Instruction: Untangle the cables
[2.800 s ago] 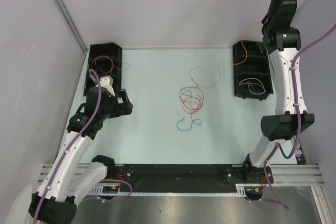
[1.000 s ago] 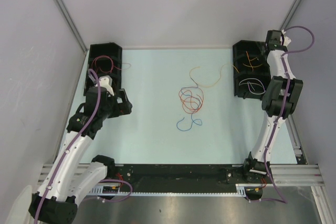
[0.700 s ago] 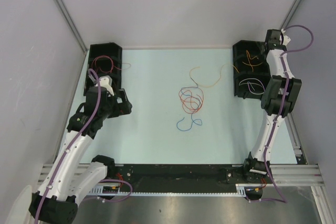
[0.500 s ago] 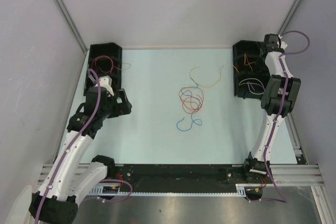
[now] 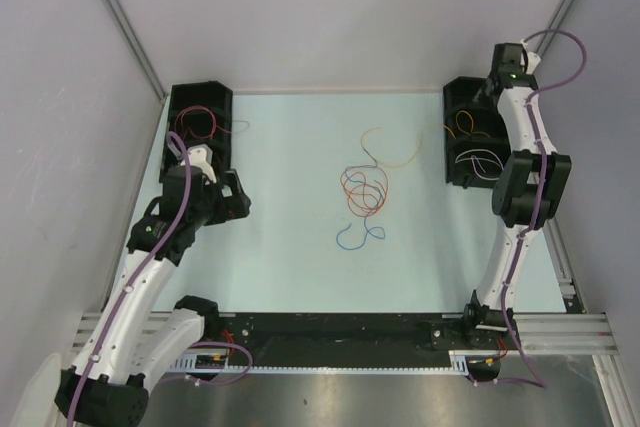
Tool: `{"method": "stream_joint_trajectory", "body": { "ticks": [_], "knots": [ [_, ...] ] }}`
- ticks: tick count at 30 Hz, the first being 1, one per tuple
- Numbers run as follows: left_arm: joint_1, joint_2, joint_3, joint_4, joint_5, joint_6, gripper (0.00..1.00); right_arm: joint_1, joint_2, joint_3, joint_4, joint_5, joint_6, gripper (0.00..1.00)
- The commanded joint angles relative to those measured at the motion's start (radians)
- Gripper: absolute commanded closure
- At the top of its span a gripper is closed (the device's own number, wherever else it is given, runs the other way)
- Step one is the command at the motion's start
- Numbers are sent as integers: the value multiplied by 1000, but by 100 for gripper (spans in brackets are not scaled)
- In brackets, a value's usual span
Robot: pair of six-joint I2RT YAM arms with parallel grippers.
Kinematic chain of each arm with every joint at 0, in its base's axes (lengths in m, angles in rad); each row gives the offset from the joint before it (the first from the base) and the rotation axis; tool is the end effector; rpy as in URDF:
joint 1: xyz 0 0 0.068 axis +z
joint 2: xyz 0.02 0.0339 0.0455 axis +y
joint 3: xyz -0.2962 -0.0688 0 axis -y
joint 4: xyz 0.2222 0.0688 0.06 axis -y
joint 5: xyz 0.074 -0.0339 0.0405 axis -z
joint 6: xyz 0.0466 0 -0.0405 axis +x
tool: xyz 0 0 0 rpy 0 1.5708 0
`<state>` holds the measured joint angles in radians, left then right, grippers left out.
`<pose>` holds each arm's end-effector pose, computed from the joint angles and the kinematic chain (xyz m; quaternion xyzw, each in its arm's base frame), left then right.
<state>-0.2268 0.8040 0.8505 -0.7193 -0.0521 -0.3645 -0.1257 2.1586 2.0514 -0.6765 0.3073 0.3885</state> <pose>0.1252 -0.0264 0.3220 -0.0732 0.8977 -0.1040 0.4219 0.4898 -0.0761 0.3123 0.2888 0.8678 -0.0905 0.3942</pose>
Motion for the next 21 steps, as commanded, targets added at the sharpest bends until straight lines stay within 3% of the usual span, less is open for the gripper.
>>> {"method": "stream_joint_trajectory", "body": {
  "ticks": [1,7,21],
  "knots": [
    [7,-17,-1,23,1,18,0,109,-78,26,-37,-16,-31,49],
    [7,-22,-1,23,3,18,0,191,-98,-106,37,-178,84,48],
    [10,-25,-1,24,-2,18,0,255,33,-143,132,-108,168,45]
  ]
}}
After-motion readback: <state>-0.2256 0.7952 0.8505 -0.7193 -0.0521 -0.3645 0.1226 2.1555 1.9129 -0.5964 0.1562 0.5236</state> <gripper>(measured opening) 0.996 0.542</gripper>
